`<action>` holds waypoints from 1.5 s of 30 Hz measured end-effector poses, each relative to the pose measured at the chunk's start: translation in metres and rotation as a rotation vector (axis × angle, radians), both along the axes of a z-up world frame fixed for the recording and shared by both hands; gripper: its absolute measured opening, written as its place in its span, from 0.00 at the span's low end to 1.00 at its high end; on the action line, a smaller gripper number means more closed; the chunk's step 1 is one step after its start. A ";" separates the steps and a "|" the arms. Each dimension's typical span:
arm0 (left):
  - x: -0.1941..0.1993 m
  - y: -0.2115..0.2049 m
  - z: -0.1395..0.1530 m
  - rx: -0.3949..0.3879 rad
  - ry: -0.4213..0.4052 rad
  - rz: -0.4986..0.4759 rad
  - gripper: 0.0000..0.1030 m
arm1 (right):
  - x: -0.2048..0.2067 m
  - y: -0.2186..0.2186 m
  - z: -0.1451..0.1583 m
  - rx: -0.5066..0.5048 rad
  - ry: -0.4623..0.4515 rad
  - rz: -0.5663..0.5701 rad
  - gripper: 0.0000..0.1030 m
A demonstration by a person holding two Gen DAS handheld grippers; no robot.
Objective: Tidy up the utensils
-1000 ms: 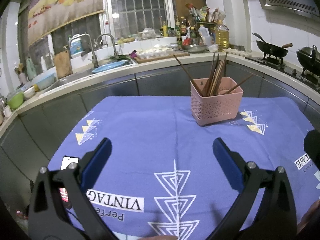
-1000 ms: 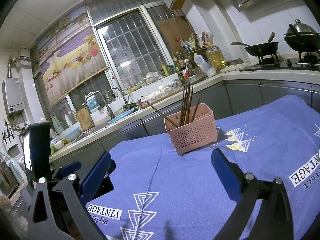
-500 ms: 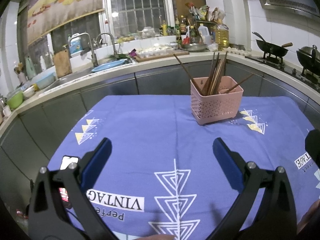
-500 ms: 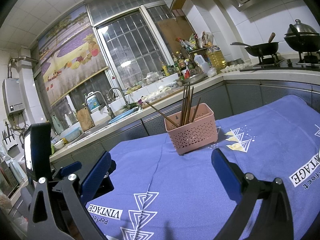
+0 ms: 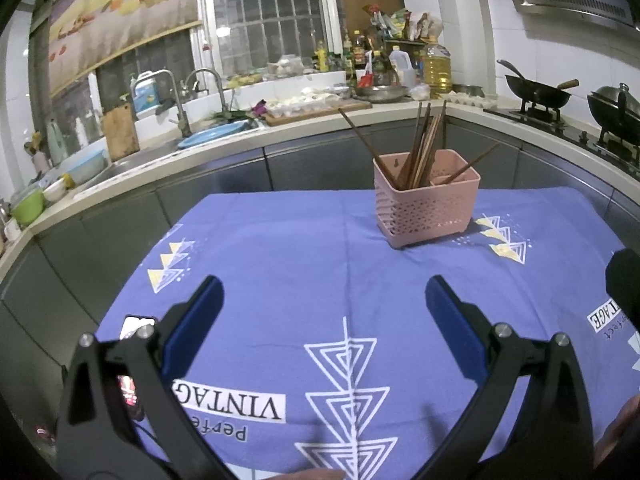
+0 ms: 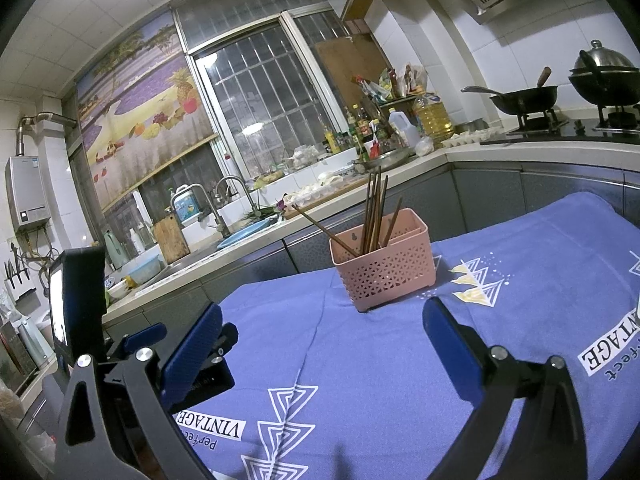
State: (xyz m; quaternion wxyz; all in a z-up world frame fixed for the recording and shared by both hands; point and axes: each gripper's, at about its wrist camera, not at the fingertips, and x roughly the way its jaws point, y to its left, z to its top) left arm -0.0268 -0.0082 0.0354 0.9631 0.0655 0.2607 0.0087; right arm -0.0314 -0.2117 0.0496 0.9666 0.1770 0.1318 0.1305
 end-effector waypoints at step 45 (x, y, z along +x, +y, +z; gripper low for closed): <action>-0.001 -0.002 -0.003 0.009 0.013 -0.002 0.94 | 0.001 -0.001 0.000 0.002 0.001 0.000 0.96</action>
